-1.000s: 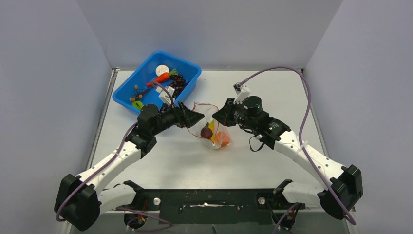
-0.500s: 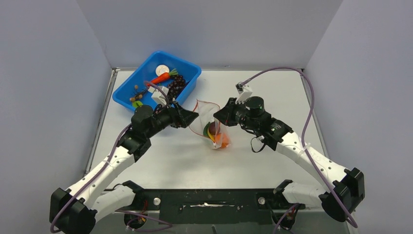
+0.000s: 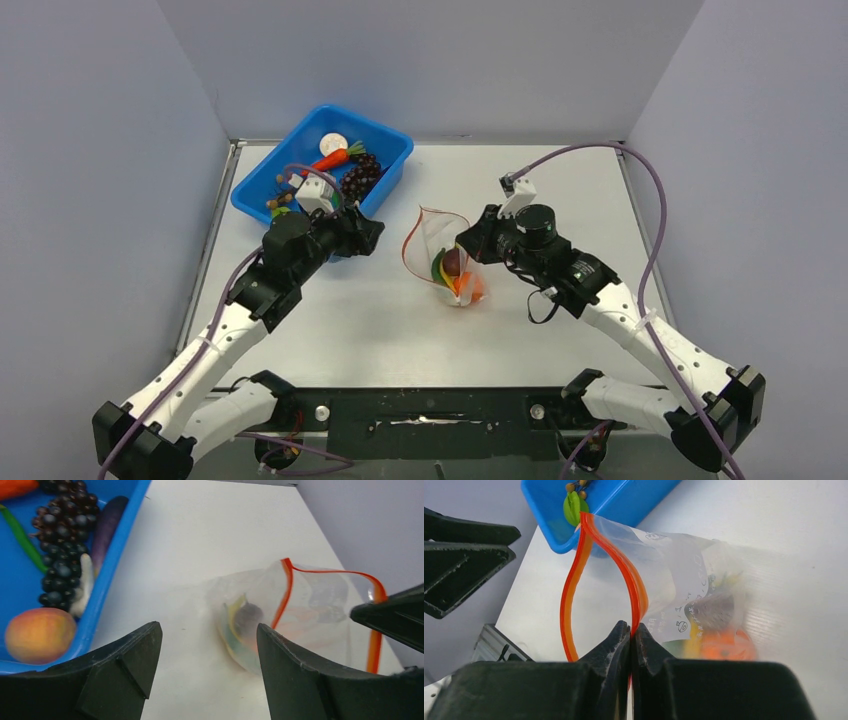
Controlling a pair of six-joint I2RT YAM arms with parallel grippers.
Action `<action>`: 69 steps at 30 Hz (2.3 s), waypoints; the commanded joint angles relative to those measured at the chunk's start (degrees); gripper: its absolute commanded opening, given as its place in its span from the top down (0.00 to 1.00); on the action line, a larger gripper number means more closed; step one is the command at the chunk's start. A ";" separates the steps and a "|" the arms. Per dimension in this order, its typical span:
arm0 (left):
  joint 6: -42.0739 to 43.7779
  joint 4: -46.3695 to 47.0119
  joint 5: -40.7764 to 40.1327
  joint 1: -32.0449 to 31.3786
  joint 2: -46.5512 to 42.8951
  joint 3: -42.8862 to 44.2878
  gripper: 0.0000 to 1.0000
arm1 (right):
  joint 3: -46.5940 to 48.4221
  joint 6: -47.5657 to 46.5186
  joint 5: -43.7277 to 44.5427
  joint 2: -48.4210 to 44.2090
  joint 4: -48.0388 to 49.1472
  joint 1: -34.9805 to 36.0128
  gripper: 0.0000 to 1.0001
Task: Place the food in the zip-top bag and seal the zipper
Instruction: Pick up the fake fruit from the bin.
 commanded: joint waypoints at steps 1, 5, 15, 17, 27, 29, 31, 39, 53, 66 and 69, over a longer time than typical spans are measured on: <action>9.47 -2.69 -8.85 0.82 2.33 6.03 0.31 | 2.71 -2.84 4.55 -3.56 -0.40 -0.38 1.00; 12.80 -4.55 -9.83 3.66 7.18 9.90 0.29 | 1.75 -3.52 4.77 -3.59 -0.04 -0.55 1.00; 9.71 -2.51 -1.64 17.93 24.78 18.73 0.33 | 0.73 -3.90 2.25 -0.48 2.54 -1.12 1.00; 9.60 -2.67 -0.61 19.45 28.93 22.26 0.34 | 1.50 -4.17 1.63 0.64 2.05 -1.42 1.00; 8.45 -1.95 6.28 24.53 50.34 38.81 0.37 | 3.79 -3.06 1.09 3.66 1.80 -2.18 1.00; 8.70 -2.86 7.01 25.17 54.73 42.89 0.37 | 3.90 -2.77 0.91 4.09 1.92 -2.23 1.00; 8.79 -2.89 9.30 25.84 58.57 46.07 0.38 | 4.22 -2.63 1.01 4.62 1.91 -2.24 1.00; 8.50 -1.16 14.15 26.98 67.76 51.31 0.39 | 4.71 -1.36 1.42 4.97 1.45 -2.27 1.00; 6.68 -1.79 21.03 27.69 77.85 57.45 0.39 | 5.33 -1.31 1.28 6.16 0.65 -2.36 1.00; 5.22 -3.95 22.16 27.34 79.31 58.29 0.57 | 4.17 -0.96 1.77 4.05 0.56 -2.35 1.00; 4.73 -3.74 22.01 27.34 77.26 57.13 0.69 | 3.94 -0.91 1.68 3.96 0.77 -2.38 1.00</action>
